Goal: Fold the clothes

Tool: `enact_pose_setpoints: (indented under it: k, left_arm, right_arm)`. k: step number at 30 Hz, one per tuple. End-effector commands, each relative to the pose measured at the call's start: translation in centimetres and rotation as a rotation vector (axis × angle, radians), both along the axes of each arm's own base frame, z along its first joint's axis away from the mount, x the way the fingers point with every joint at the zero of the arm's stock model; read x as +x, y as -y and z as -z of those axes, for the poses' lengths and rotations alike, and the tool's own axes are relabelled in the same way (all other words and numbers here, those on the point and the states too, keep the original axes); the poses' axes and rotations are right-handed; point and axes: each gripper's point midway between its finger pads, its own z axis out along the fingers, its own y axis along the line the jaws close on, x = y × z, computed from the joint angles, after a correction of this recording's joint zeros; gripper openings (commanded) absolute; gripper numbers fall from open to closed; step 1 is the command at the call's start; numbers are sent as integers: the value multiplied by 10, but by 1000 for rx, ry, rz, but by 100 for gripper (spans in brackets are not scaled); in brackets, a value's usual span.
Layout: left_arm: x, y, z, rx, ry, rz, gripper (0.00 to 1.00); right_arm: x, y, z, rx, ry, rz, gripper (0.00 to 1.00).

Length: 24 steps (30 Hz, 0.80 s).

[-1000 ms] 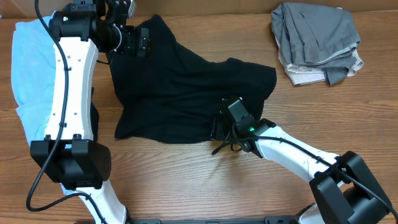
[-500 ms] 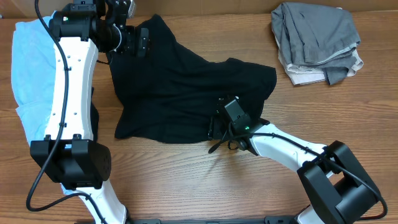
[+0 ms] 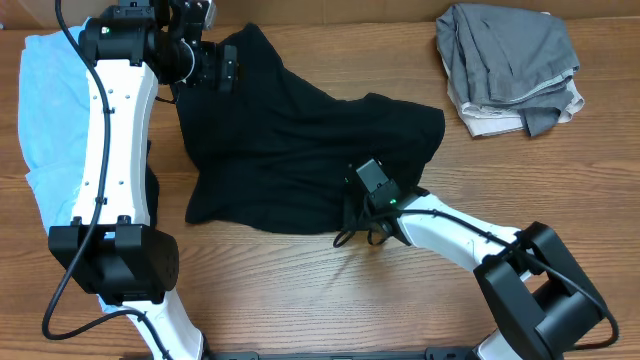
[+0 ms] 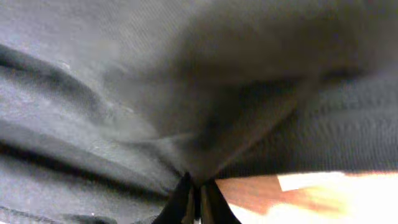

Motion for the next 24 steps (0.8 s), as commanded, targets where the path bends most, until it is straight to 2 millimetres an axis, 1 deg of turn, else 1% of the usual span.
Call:
enact_pose_setpoints:
  k: [1,2,6,9,11,14,16,18,20,22,23,24]
  left_arm:
    - [-1,-1,0,32,4,6,93]
    - [-1,-2,0,36,4,4,93]
    - [-1,-3,0,42,2,1,94]
    - [-2,-3,1,42,-1,1,96]
    - [-4,-3,2,41,-10,2,97]
    - [-10,0,9,42,-41,9,97]
    - [-14,1,21,43,-75,11,98]
    - [-20,0,38,43,-120,12,98]
    - [-28,-1,59,47,-171,11,97]
    - [-38,-3,80,54,-228,-3,97]
    - [-43,-6,91,64,-260,-24,97]
    - [-48,-10,100,79,-290,-48,96]
  right_arm:
    - [-18,39,5,-45,-126,148,4]
    - [-19,49,-1,-51,-136,174,4]
    - [-18,106,-34,-50,-157,337,4]
    - [-19,151,-54,-46,-152,431,4]
    - [-19,179,-62,-35,-142,471,4]
    - [-18,212,-66,-10,-134,531,4]
    - [-17,233,-66,2,-124,576,4]
    - [-15,254,-67,13,-105,634,4]
    - [-13,270,-69,36,-85,672,4]
    - [-12,279,-71,77,-68,691,4]
    - [-12,281,-73,97,-62,690,7]
    - [-11,282,-75,115,-55,689,18]
